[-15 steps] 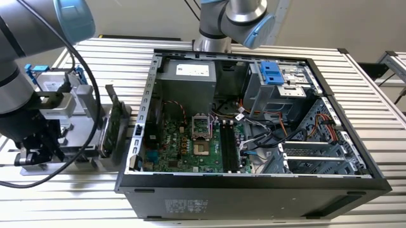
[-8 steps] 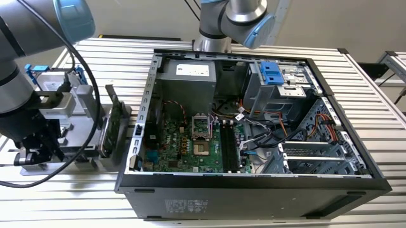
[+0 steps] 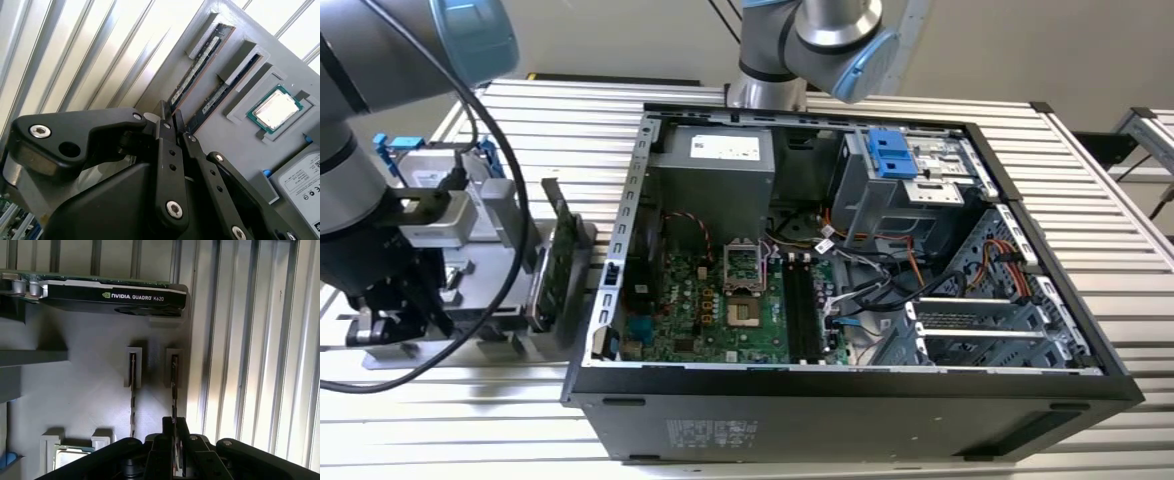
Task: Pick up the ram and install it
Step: 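Pick up the ram and move it above insertion slot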
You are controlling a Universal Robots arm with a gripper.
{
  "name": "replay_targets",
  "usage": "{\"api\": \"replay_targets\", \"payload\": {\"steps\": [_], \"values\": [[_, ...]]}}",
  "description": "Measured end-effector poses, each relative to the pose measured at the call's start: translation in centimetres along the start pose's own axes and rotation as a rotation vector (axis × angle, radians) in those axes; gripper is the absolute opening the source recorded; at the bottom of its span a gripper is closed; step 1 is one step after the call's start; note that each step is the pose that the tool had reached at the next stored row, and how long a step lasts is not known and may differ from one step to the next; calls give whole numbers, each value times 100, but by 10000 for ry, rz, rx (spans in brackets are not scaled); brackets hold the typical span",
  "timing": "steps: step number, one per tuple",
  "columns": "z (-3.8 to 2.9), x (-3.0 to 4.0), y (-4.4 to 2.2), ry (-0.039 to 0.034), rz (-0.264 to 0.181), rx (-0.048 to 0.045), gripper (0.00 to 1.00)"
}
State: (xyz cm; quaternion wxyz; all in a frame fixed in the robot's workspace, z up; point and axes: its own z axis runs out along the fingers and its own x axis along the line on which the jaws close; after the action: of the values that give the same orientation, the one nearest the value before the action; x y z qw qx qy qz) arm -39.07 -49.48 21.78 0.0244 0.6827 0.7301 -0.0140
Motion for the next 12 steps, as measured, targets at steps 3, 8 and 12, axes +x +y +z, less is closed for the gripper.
{"api": "replay_targets", "payload": {"steps": [3, 8, 12], "values": [[-23, -1, 1, 0, 0, 0, 0], [-45, -2, 1, 3, 0, -4, 0], [-60, -3, 1, 9, 1, -11, 0]]}}
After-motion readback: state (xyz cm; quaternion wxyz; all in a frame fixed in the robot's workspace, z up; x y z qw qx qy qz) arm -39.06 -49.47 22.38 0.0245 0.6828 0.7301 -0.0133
